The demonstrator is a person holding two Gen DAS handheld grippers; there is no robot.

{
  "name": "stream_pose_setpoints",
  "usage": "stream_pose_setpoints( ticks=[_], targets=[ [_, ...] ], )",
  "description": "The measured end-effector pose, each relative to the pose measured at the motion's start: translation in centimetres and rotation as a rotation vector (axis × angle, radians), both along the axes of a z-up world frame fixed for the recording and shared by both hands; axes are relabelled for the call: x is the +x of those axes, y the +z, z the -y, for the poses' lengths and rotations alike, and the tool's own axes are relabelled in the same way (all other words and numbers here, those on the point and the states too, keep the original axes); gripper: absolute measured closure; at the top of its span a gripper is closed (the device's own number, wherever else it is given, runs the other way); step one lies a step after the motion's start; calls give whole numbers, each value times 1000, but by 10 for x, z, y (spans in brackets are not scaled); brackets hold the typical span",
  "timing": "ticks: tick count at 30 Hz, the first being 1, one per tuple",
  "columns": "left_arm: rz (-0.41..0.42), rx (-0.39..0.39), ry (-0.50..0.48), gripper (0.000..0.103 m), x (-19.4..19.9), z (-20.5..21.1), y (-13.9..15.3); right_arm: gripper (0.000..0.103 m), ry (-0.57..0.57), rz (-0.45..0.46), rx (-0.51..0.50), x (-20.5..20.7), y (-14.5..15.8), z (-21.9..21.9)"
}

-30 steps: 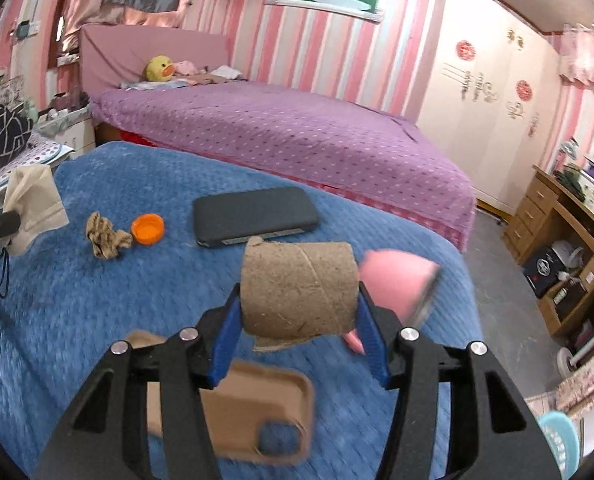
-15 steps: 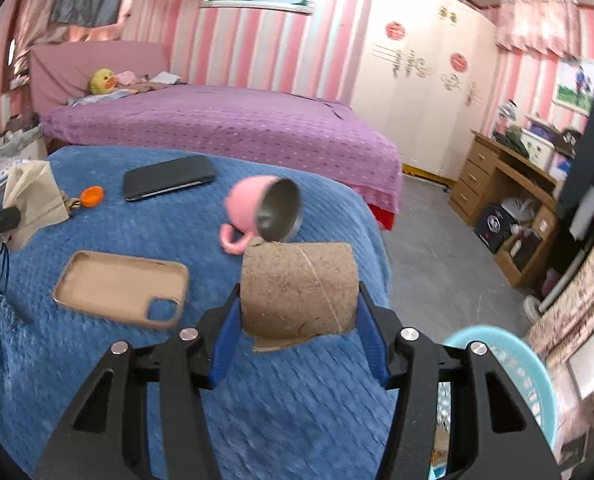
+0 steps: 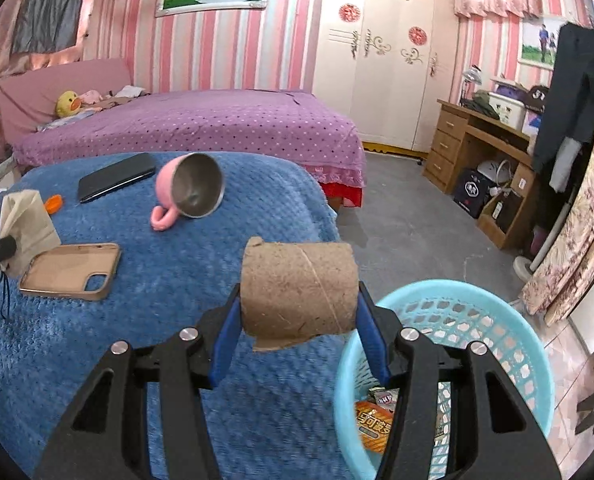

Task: Collect trash
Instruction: 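Carry the cloth and cardboard roll in both grippers over the blue basket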

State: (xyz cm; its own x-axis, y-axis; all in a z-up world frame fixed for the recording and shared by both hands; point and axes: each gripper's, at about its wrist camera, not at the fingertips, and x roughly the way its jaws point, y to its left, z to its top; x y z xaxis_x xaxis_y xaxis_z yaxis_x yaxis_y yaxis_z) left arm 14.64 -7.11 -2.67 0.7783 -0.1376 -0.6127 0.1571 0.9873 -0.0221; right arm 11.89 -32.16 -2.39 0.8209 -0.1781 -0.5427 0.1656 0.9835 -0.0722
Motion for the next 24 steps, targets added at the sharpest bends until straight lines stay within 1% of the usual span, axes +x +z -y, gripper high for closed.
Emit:
stream_pose_setpoints(
  ticks=[5, 12, 16, 20, 24],
  targets=[
    [4, 21, -24, 83, -1, 20, -5, 50, -28, 15, 9, -4, 3, 17],
    [16, 22, -43, 83, -4, 36, -7, 50, -70, 32, 25, -8, 5, 43],
    [-7, 2, -58, 83, -3, 45, -10, 50, -93, 41, 15, -14, 8, 57],
    [1, 0, -72, 83, -3, 55, -9, 50, -130, 45, 21, -21, 8, 78],
    [-24, -38, -99, 83, 3, 71, -8, 50, -178, 38, 6, -27, 7, 102]
  ],
)
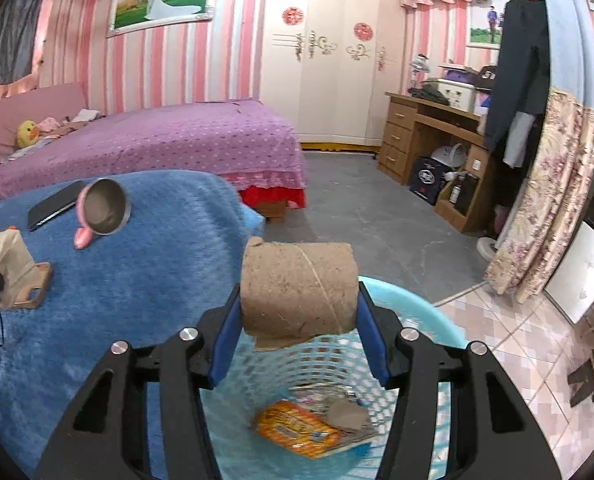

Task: Collect trash
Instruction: 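Carry the cloth and cardboard roll in both grippers over the blue basket, then open the left gripper over the basket while the right gripper releases the roll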

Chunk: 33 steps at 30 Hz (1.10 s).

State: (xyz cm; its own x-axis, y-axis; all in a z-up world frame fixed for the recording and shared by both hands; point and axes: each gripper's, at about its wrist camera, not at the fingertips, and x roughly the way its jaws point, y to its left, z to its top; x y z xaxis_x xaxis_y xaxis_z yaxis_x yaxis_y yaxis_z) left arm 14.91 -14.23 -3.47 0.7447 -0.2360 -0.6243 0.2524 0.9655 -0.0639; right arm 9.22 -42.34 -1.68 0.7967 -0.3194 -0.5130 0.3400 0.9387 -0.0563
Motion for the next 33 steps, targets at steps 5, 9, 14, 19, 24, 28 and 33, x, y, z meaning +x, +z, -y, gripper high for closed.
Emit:
stream_pose_setpoints(
  ticks=[5, 9, 14, 19, 24, 28, 33],
  targets=[
    [15, -9, -31, 83, 0, 29, 4, 50, -48, 2, 10, -6, -1, 26],
    [19, -6, -72, 83, -1, 64, 4, 50, -84, 0, 21, -14, -5, 46],
    [20, -5, -141, 83, -10, 110, 2, 50, -120, -21, 33, -23, -13, 70],
    [28, 6, -218, 83, -25, 160, -4, 50, -137, -55, 22, -28, -20, 87],
    [8, 4, -280, 83, -38, 201, -14, 50, -151, -68, 26, -40, -21, 102],
    [10, 24, -311, 80, -46, 226, -17, 50, -169, -66, 39, -50, -21, 111],
    [21, 57, -313, 40, -49, 239, -15, 50, -173, -60, 50, -59, -22, 117]
  ],
)
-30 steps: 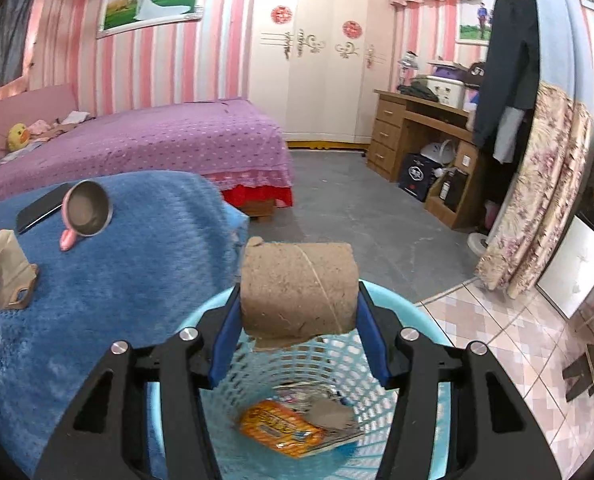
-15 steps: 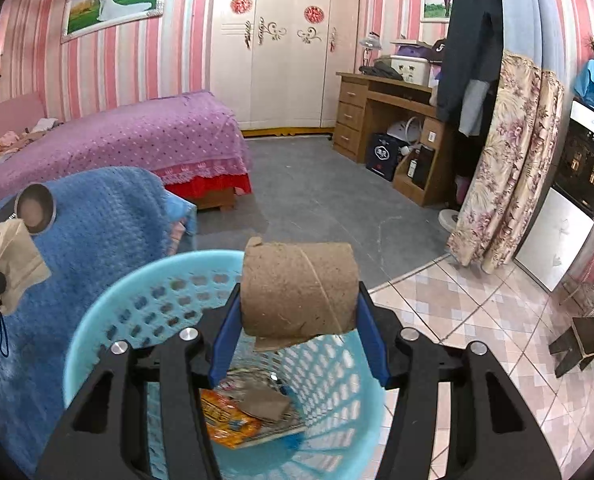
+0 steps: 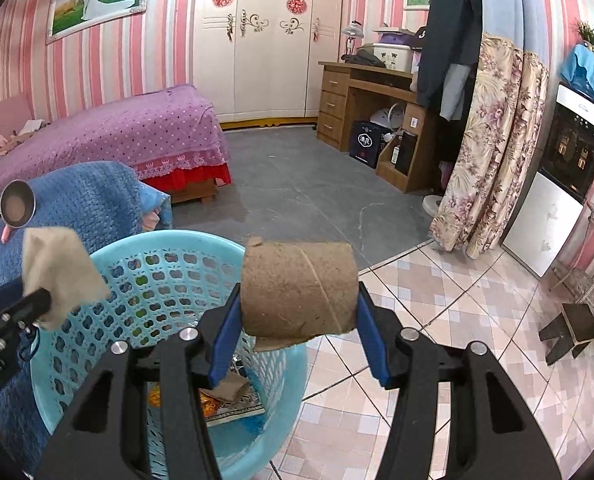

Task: Collect trash
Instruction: 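Open the left gripper over the basket while the right gripper releases the roll, then move both open grippers back over the bed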

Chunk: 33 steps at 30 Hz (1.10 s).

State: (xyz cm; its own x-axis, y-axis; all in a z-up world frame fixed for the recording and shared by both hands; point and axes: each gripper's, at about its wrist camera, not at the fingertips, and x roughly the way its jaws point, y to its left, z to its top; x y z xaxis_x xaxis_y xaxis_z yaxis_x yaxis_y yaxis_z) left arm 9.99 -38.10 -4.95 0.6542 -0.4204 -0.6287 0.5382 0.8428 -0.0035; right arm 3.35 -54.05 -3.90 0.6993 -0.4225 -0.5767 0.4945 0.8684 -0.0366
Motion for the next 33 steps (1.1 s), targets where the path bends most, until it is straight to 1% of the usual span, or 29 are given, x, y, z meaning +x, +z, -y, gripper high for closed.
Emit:
stream_pose_setpoints(
  ticks=[1, 3, 4, 9, 13, 17, 20, 25, 26, 27, 33],
  targets=[
    [15, 3, 11, 29, 0, 0, 2, 50, 5, 1, 1, 0, 0, -1],
    [52, 7, 48, 20, 2, -8, 7, 50, 10, 5, 1, 0, 0, -1],
    [61, 9, 64, 17, 4, -11, 9, 50, 11, 7, 3, 0, 1, -1],
    [82, 25, 149, 9, 22, -42, 16, 50, 36, 24, 10, 3, 4, -8],
    [100, 38, 199, 8, 31, -64, 21, 50, 67, 37, 15, 9, 6, -21],
    [110, 27, 240, 7, 33, -84, 29, 50, 110, 43, 8, 19, 9, -39],
    [127, 26, 257, 6, 32, -96, 32, 50, 136, 35, -2, 26, 10, -50],
    [127, 27, 282, 6, 32, -113, 37, 49, 155, 25, 1, 32, 9, -64],
    [127, 20, 287, 6, 32, -118, 39, 46, 154, 28, 3, 33, 10, -67],
    [125, 13, 291, 6, 31, -123, 41, 37, 151, 31, 0, 34, 11, -68],
    [142, 18, 308, 6, 30, -143, 47, 12, 155, 62, -2, 38, 16, -84]
  ],
)
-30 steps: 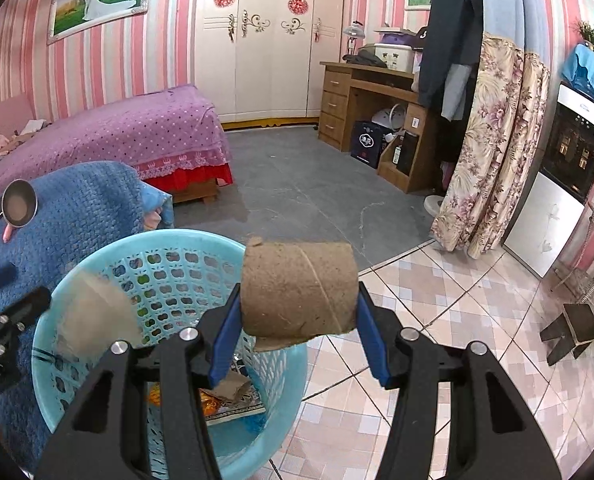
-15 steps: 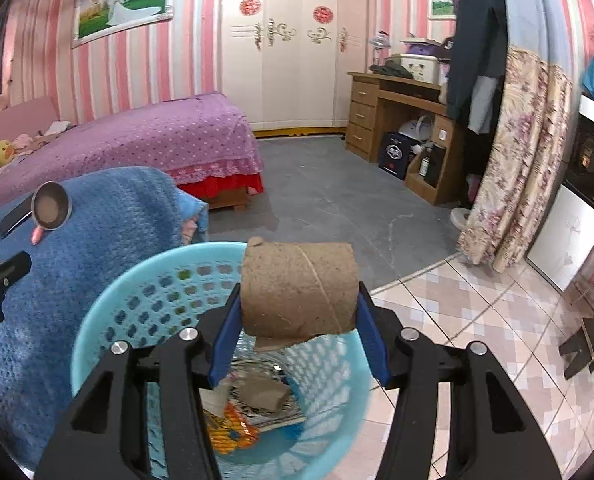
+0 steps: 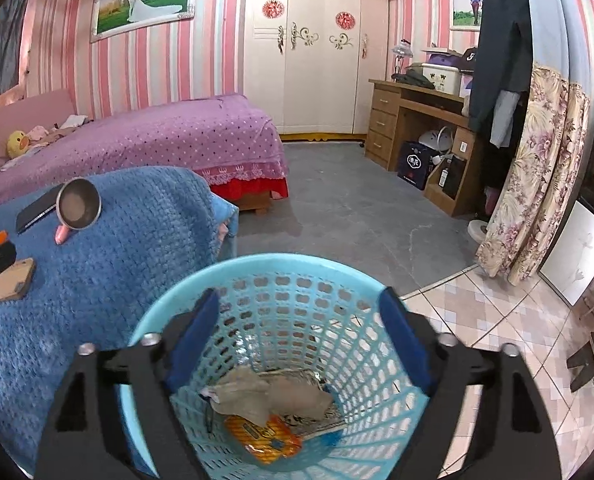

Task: Collect trash
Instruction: 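Move both open grippers back over the bed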

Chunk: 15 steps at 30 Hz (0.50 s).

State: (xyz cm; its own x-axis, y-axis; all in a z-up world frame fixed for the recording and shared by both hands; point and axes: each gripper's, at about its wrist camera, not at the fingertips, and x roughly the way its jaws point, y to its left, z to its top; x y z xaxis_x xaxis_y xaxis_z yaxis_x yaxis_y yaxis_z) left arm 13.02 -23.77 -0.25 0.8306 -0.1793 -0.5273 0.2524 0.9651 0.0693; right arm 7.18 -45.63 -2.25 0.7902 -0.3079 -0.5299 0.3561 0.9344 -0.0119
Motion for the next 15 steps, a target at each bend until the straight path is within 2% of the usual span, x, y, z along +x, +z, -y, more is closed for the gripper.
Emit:
stream_pose_setpoints(
  ticks=[1, 4, 15],
  targets=[
    [0, -1, 3, 6, 0, -3, 1, 8, 1, 3, -1, 2, 0, -4],
    [-4, -6, 18, 6, 2, -18, 2, 5, 0, -2, -15, 9, 0, -13],
    [9, 31, 119, 6, 15, -88, 4, 5, 28, 4, 18, 32, 0, -48]
  ],
)
